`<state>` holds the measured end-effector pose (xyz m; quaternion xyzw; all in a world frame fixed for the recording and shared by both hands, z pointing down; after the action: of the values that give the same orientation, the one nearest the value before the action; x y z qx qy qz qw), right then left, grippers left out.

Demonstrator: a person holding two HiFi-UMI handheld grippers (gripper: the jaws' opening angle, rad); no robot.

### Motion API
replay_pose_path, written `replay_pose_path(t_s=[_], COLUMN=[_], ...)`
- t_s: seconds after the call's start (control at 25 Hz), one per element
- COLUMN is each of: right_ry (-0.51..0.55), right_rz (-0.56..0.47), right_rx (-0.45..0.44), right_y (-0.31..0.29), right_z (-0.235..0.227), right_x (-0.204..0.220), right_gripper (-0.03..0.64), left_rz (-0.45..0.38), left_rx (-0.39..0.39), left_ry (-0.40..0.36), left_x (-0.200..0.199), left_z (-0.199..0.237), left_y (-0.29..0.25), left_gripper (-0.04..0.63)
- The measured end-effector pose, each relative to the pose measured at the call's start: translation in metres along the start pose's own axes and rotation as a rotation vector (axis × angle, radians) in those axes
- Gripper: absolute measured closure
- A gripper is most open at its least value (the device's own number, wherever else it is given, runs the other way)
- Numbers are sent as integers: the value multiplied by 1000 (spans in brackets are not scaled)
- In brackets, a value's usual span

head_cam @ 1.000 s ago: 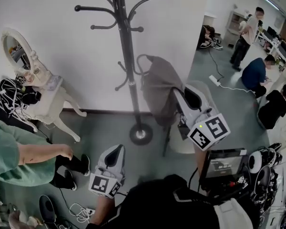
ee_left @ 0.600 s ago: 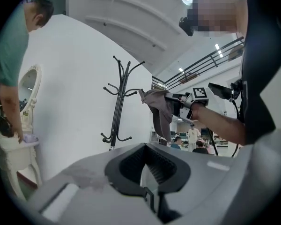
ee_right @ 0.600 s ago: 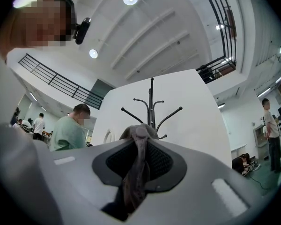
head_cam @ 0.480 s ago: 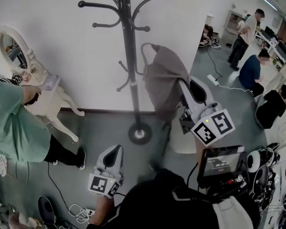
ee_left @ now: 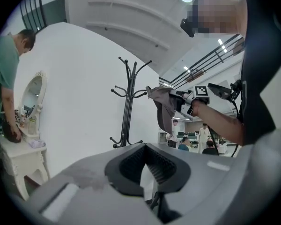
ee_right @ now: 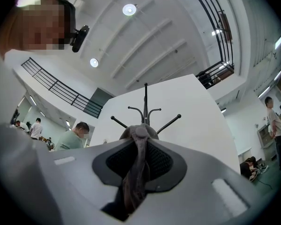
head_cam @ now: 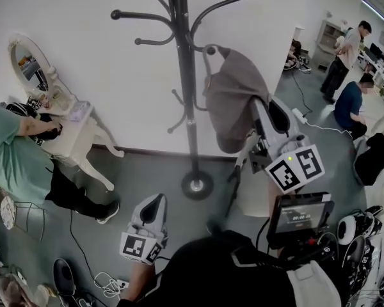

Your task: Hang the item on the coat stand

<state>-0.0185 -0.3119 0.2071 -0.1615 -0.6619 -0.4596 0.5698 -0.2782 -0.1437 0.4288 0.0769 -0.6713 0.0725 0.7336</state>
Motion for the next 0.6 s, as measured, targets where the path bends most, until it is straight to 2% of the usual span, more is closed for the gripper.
replay_pose_path(t_s=[0.24,0.6], right_ry=[-16,-19], right_rz=[16,52], right_rx=[1,-6], right_y=[-19,-44], right_z=[-20,-32], right_x=[17,55], right_gripper=[546,546], left_rz=[-1,12], left_rx=[-37,-86], left_ry=[22,6], left_x=[-1,-1], left_z=[8,22], left_y=[-13,-23], left_gripper=[575,575])
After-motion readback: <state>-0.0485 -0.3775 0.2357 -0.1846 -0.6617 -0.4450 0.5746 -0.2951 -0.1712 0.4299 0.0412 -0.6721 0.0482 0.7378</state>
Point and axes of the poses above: the fingertips, and each gripper's own axes: y backward along the fingers, z to its left, x out of its underside, the point moved 5 cm from there along y, backward along the fingers, and after that the axes turned 9 degrees about -x, right-handed, at the moved point
